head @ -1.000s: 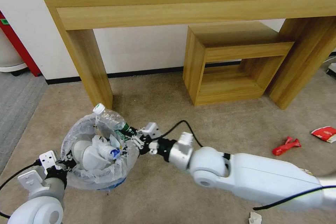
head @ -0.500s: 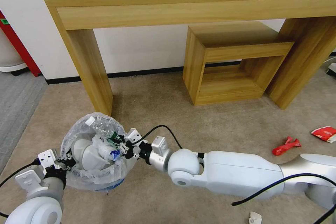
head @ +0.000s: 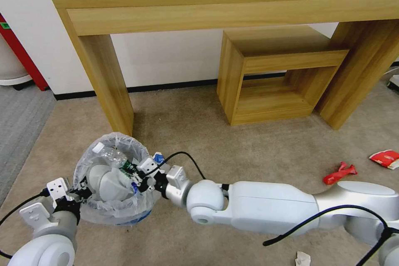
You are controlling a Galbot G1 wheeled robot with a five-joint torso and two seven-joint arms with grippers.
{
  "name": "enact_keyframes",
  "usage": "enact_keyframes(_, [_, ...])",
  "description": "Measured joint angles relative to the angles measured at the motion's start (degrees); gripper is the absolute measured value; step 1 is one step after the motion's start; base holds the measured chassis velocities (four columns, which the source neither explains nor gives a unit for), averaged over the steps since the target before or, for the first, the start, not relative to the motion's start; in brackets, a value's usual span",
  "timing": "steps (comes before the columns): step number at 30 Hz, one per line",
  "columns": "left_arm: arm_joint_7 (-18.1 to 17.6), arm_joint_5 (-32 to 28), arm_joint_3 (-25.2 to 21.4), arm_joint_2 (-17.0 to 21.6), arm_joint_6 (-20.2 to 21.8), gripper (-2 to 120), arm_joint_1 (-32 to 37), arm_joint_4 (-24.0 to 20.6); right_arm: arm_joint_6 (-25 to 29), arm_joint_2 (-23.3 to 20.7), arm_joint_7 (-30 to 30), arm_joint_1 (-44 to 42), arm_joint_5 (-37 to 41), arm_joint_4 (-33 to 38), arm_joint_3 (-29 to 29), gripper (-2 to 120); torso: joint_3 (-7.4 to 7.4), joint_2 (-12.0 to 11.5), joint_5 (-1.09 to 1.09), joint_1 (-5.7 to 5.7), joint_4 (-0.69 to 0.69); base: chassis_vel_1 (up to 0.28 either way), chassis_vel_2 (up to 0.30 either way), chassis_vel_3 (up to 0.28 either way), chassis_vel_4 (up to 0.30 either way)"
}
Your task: Pick up the trash bin and place the garbage on the floor into it.
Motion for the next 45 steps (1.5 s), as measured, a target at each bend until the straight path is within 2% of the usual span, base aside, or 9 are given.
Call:
enact_keyframes(12, [0.0, 0.0, 0.2, -0.1, -0.1, 1, 0.3, -0.4, -0.6, 2.4, 1.0, 0.0, -0.4, -3.3, -0.6, 6, 0.0, 0.0, 0.0, 0.0, 0.0, 0.0, 0.0, 0.0, 0.0])
enact_keyframes(16, [0.1, 0.0, 0.0, -0.1, -0.1, 1, 0.6, -0.6, -0.8, 2.8, 1.2, 0.0, -0.5, -3.9, -0.6, 18, 0.0, 0.0, 0.0, 0.0, 0.0, 0.0, 0.0, 0.0, 0.0])
enact_keyframes(18, [0.1, 0.0, 0.0, -0.1, -0.1, 1, 0.7, -0.6, -0.8, 2.8, 1.2, -0.1, -0.6, -3.9, -0.6, 30, 0.0, 0.0, 0.0, 0.0, 0.0, 0.0, 0.0, 0.0, 0.0])
enact_keyframes(20, [0.1, 0.0, 0.0, 0.0, -0.1, 1, 0.7, -0.6, -0.8, 2.7, 1.2, -0.1, -0.6, -3.8, -0.6, 33, 0.0, 0.0, 0.0, 0.0, 0.0, 0.0, 0.0, 0.0, 0.0])
enact_keyframes(23, [0.1, 0.0, -0.1, 0.0, -0.1, 1, 0.5, -0.5, -0.8, 2.2, 1.3, -0.4, -0.6, -3.2, -0.4, 48, 0.0, 0.0, 0.0, 0.0, 0.0, 0.0, 0.0, 0.0, 0.0])
enact_keyframes(24, [0.1, 0.0, -0.1, 0.0, -0.1, 1, 0.5, -0.5, -0.8, 2.2, 1.3, -0.4, -0.6, -3.2, -0.4, 48, 0.0, 0.0, 0.0, 0.0, 0.0, 0.0, 0.0, 0.0, 0.0])
enact_keyframes(35, [0.1, 0.3, 0.0, 0.0, -0.1, 1, 0.1, 0.9, -0.2, -1.2, 1.3, -1.7, -0.6, 0.2, 2.8, 91, 0.0, 0.0, 0.0, 0.0, 0.0, 0.0, 0.0, 0.0, 0.0])
enact_keyframes(39, [0.1, 0.3, 0.0, 0.0, -0.1, 1, 0.0, 1.2, 0.7, -2.8, 0.8, -2.4, -0.6, 1.6, 4.2, 99, 0.0, 0.0, 0.01, 0.0, 0.0, 0.0, 0.0, 0.0, 0.0])
enact_keyframes(45, [-0.3, 0.2, -0.3, 0.2, 0.1, 1, -0.1, 1.6, 2.7, -5.0, -1.4, -3.5, -0.7, 2.4, 5.9, 100, 0.0, 0.0, 0.01, 0.0, -0.01, 0.0, 0.0, 0.0, 0.0])
